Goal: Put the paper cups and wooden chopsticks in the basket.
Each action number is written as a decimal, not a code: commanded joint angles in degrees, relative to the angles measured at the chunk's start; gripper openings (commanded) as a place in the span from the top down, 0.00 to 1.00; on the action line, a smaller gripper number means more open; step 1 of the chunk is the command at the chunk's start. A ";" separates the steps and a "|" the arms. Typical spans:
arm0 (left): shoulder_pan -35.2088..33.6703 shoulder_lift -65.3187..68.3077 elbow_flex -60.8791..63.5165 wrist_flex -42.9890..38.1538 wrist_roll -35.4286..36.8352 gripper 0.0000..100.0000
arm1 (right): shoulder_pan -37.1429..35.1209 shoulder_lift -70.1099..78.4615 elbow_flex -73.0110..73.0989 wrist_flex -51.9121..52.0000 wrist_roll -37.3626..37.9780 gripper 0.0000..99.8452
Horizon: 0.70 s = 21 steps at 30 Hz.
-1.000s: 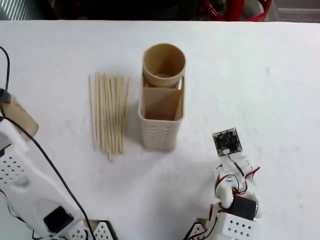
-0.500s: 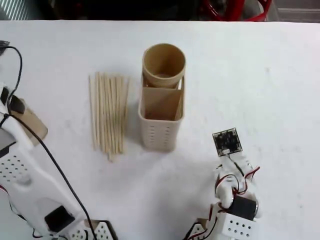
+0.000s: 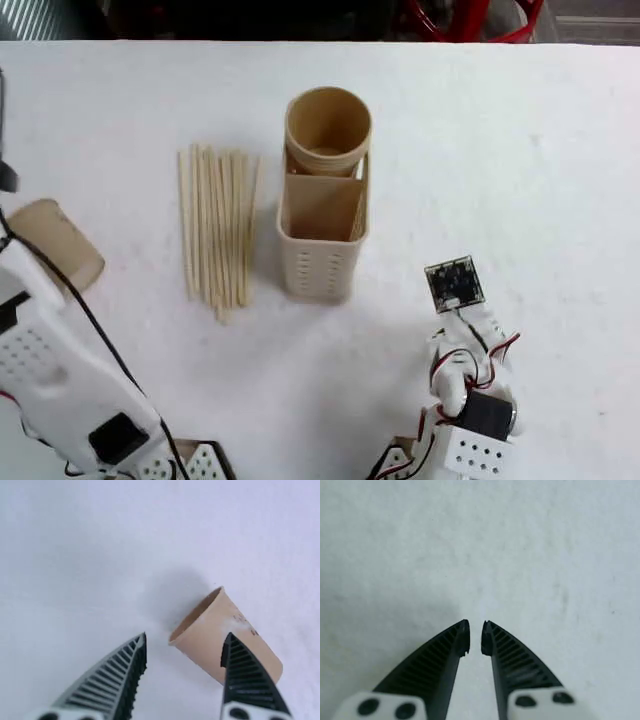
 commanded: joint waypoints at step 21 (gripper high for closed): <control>2.77 -50.95 112.09 -66.02 0.09 0.76 | 0.22 -0.31 0.53 0.22 0.26 0.94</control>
